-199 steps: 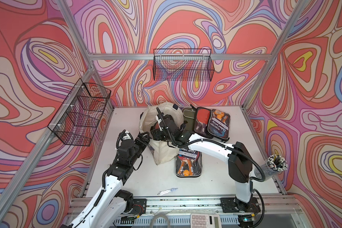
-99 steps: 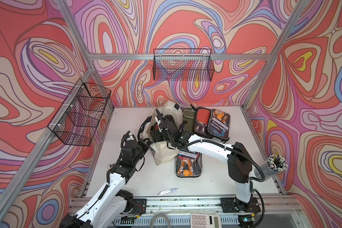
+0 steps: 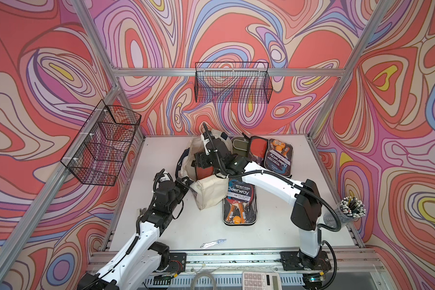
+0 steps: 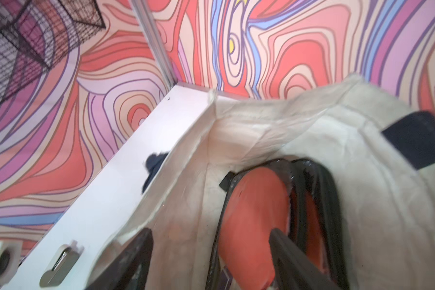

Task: Remove the ping pong set from the canvas bag
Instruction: Adjust the canvas bag at the center of the board, then pick up the ping pong set from the canvas bag.

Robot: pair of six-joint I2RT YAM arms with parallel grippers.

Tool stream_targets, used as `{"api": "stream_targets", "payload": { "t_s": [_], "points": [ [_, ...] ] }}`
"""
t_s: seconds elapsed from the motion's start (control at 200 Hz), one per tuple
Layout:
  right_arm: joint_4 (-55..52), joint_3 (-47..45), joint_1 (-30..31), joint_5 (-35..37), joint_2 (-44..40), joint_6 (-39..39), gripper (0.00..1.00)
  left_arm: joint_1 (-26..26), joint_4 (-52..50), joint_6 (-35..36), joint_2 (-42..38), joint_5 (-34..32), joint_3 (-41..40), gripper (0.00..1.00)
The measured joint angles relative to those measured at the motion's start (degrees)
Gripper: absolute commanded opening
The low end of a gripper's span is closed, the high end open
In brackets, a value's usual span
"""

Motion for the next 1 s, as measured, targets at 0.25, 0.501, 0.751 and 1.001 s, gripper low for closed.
{"api": "stream_targets", "payload": {
  "t_s": [0.25,0.501,0.751,1.001],
  "points": [
    [-4.5,8.3,-4.6,-2.2,7.2,-1.5,0.75,0.0,1.0,1.3,-0.4,0.4,-0.9,0.00],
    [-7.3,3.9,-3.6,-5.2,8.9,-1.4,0.74,0.0,3.4,3.2,1.2,2.6,-1.3,0.00],
    [-10.9,0.5,-3.7,-4.6,7.8,-1.4,0.74,-0.5,3.7,5.0,1.1,2.3,-3.9,0.00],
    [-15.3,9.4,-7.0,-5.4,8.1,-1.9,0.74,-3.9,5.6,6.0,5.1,-0.1,-8.9,0.00]
  ]
}}
